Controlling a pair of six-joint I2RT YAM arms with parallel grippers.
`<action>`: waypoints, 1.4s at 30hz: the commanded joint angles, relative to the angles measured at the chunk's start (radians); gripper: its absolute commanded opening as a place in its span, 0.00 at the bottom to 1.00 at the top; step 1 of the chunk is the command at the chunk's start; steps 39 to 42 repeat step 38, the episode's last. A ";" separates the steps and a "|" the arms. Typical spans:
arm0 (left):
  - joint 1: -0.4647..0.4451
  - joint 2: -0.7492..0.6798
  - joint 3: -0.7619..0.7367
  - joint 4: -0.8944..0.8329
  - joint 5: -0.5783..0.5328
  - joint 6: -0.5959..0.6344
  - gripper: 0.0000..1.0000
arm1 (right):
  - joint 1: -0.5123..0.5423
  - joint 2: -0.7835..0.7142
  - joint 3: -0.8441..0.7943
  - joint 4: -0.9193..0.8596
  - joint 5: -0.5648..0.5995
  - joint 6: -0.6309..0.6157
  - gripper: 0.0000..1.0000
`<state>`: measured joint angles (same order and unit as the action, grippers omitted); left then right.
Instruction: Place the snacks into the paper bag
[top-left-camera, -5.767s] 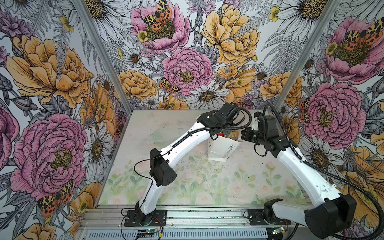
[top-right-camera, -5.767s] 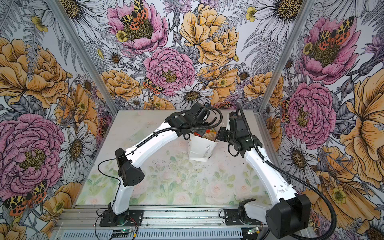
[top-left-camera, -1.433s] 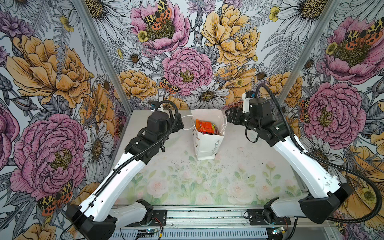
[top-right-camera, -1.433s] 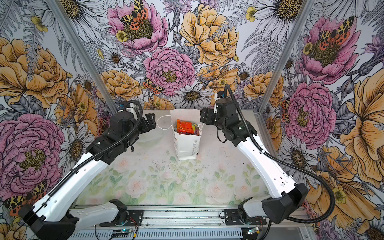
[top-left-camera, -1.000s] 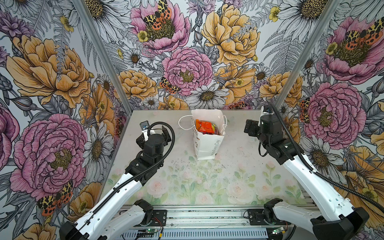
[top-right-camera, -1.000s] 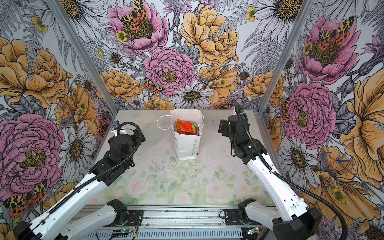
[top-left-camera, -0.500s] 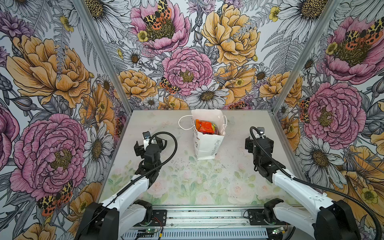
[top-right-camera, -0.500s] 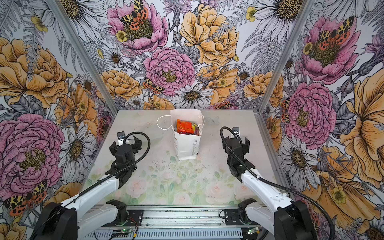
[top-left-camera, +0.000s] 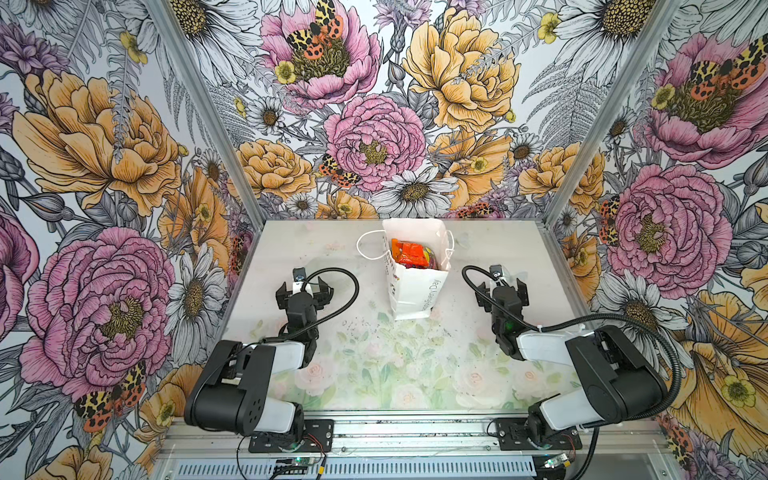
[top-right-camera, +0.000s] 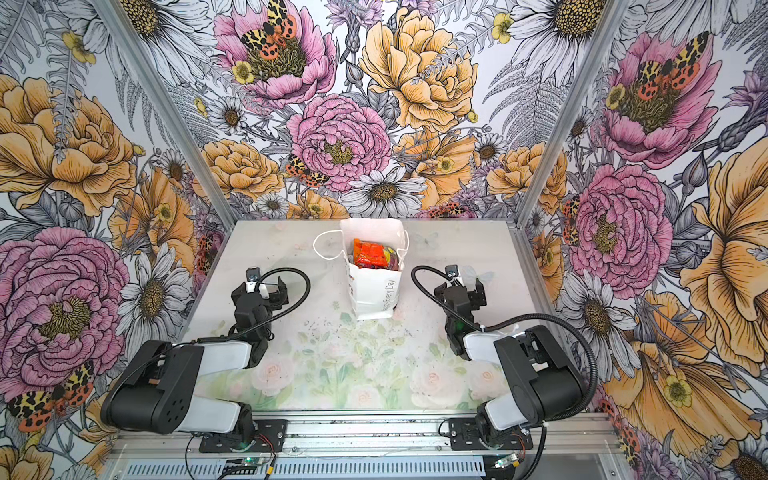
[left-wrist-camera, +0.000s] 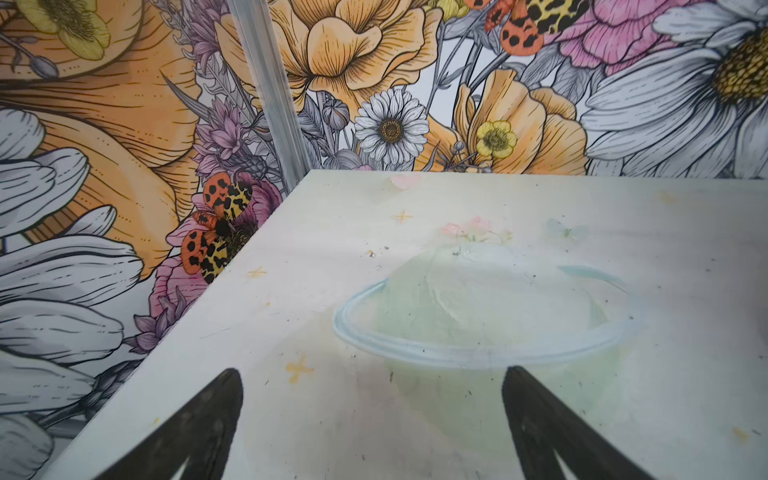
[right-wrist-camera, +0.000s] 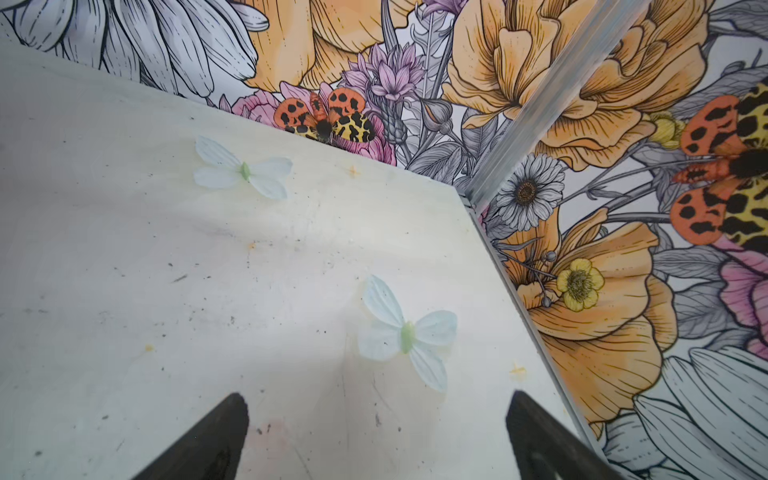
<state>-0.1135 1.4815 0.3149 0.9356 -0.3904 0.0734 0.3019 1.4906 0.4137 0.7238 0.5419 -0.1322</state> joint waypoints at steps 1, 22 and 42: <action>0.091 0.083 -0.016 0.190 0.160 -0.064 0.99 | -0.046 -0.018 -0.027 0.123 -0.094 -0.016 0.98; 0.107 0.072 0.045 0.041 0.162 -0.089 0.99 | -0.308 0.033 -0.026 0.128 -0.340 0.238 1.00; 0.107 0.070 0.046 0.039 0.160 -0.089 0.99 | -0.306 0.033 -0.026 0.131 -0.339 0.235 1.00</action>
